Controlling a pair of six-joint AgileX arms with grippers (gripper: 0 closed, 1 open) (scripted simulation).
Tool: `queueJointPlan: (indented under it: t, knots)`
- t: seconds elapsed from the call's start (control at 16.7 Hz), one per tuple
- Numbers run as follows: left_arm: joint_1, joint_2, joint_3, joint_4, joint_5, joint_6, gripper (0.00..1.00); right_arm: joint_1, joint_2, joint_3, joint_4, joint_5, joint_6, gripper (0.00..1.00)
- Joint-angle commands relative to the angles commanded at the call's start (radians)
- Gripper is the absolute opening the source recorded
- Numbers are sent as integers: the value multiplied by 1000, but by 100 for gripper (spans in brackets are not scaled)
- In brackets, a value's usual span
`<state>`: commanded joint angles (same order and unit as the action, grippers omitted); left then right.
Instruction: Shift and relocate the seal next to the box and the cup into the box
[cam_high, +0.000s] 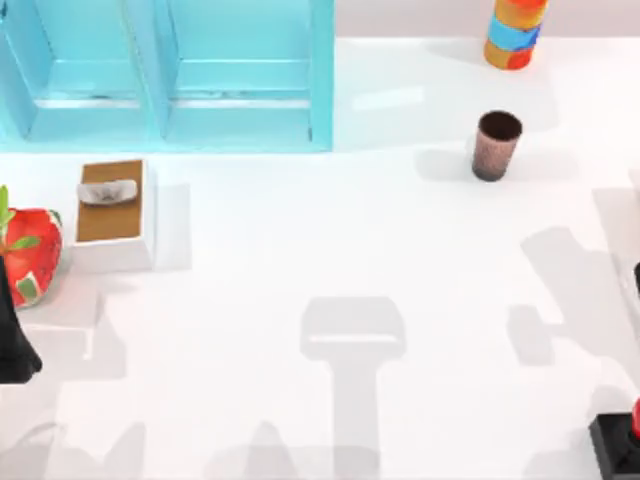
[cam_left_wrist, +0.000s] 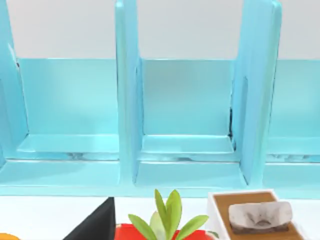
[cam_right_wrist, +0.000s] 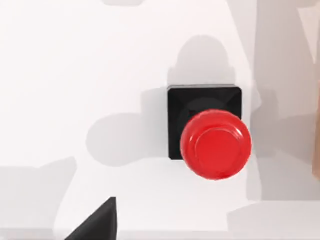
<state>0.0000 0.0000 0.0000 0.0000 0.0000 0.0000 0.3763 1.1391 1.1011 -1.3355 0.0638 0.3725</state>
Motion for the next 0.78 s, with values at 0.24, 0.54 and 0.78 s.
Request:
queueJointPlan:
  t: [0.24,0.54,0.78]
  knots:
    - [0,0,0,0,0,0,100,-2,3,44,-45,1,-3,100]
    - [0,0,0,0,0,0,100,-2,33,75,-47,1,-6,100]
    - [0,0,0,0,0,0,100,-20,223,263,-67,4,-21,100]
